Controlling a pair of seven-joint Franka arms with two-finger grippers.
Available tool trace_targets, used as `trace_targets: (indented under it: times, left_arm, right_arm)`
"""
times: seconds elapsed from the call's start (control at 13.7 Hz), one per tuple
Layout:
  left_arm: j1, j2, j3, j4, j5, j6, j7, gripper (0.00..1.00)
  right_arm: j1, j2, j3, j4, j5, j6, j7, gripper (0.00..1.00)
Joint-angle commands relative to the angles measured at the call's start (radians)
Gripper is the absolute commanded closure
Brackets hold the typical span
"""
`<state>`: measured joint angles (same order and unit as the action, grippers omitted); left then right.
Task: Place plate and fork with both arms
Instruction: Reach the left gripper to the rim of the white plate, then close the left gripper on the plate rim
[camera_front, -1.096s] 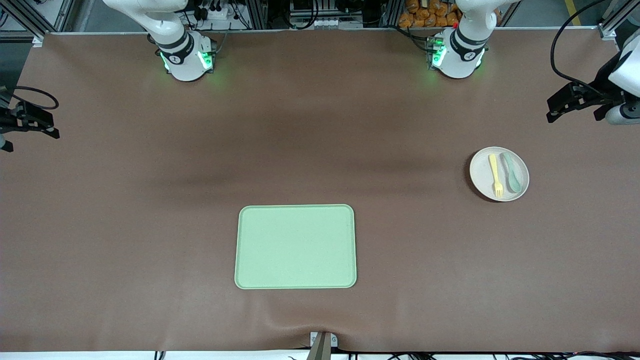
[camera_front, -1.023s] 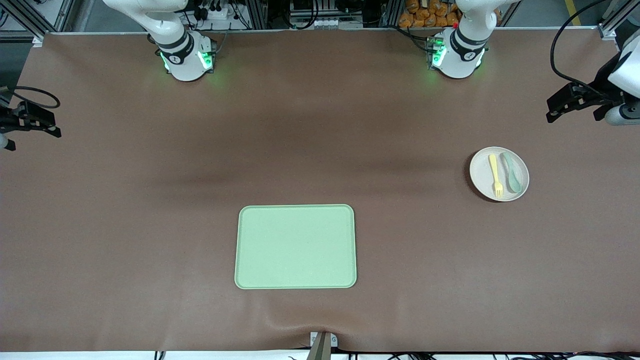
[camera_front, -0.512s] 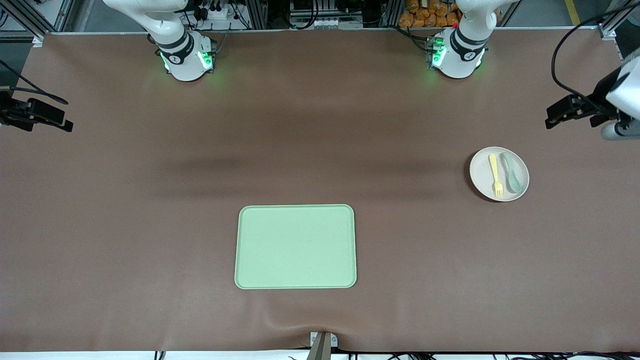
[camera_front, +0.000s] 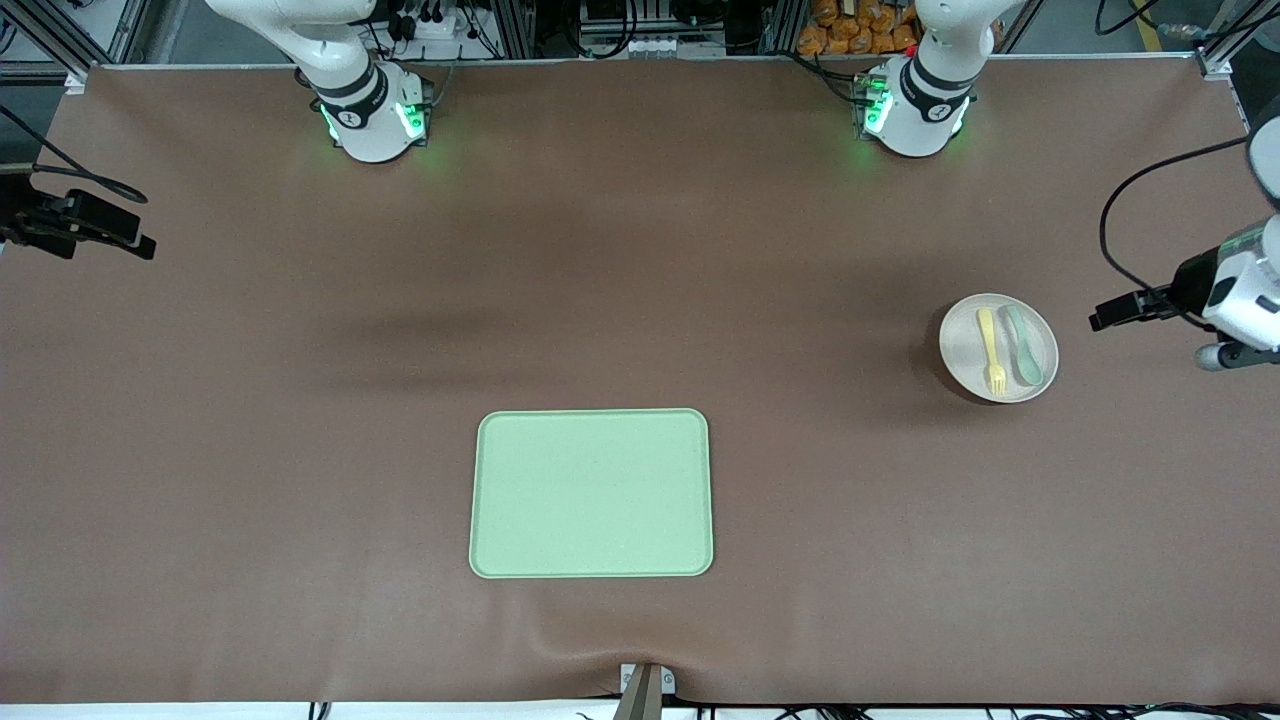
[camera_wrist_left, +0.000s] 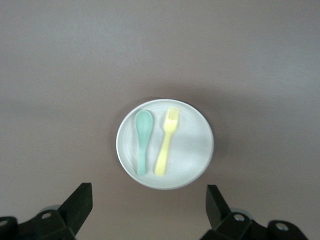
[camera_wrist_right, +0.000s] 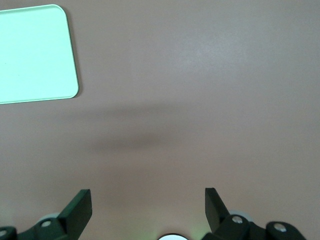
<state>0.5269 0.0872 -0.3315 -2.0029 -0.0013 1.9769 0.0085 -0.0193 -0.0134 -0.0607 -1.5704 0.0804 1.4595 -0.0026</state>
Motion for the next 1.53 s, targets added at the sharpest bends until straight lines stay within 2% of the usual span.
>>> trace_targets:
  times: [0.0, 0.22, 0.44, 0.58, 0.73, 0.88, 1.1, 1.46]
  left_arm:
    - [0.080, 0.060, -0.007, -0.091, -0.026, 0.149, 0.082, 0.00]
    - [0.149, 0.181, -0.007, -0.097, -0.026, 0.235, 0.149, 0.00]
    - [0.171, 0.255, -0.007, -0.099, -0.028, 0.266, 0.150, 0.00]
    - [0.173, 0.284, -0.007, -0.102, -0.026, 0.269, 0.150, 0.22]
    - [0.183, 0.299, -0.007, -0.111, -0.026, 0.276, 0.150, 0.35]
    - [0.183, 0.298, -0.007, -0.132, -0.026, 0.296, 0.150, 0.44]
    - [0.185, 0.302, -0.006, -0.160, -0.025, 0.324, 0.150, 0.46]
    - [0.186, 0.332, -0.003, -0.168, -0.016, 0.355, 0.150, 0.57]
  right_arm:
    - [0.022, -0.026, 0.002, -0.028, 0.004, 0.010, 0.058, 0.00]
    - [0.022, -0.026, 0.002, -0.025, 0.004, 0.009, 0.058, 0.00]
    - [0.024, -0.026, 0.002, -0.025, 0.005, 0.009, 0.058, 0.00]
    - [0.024, -0.025, 0.002, -0.025, 0.005, 0.002, 0.058, 0.00]
    - [0.024, -0.025, 0.002, -0.023, 0.007, 0.004, 0.058, 0.00]
    - [0.024, -0.025, 0.002, -0.023, 0.007, 0.002, 0.058, 0.00]
    - [0.022, -0.025, 0.002, -0.023, 0.007, 0.002, 0.058, 0.00]
    - [0.022, -0.025, 0.002, -0.023, 0.007, 0.002, 0.059, 0.00]
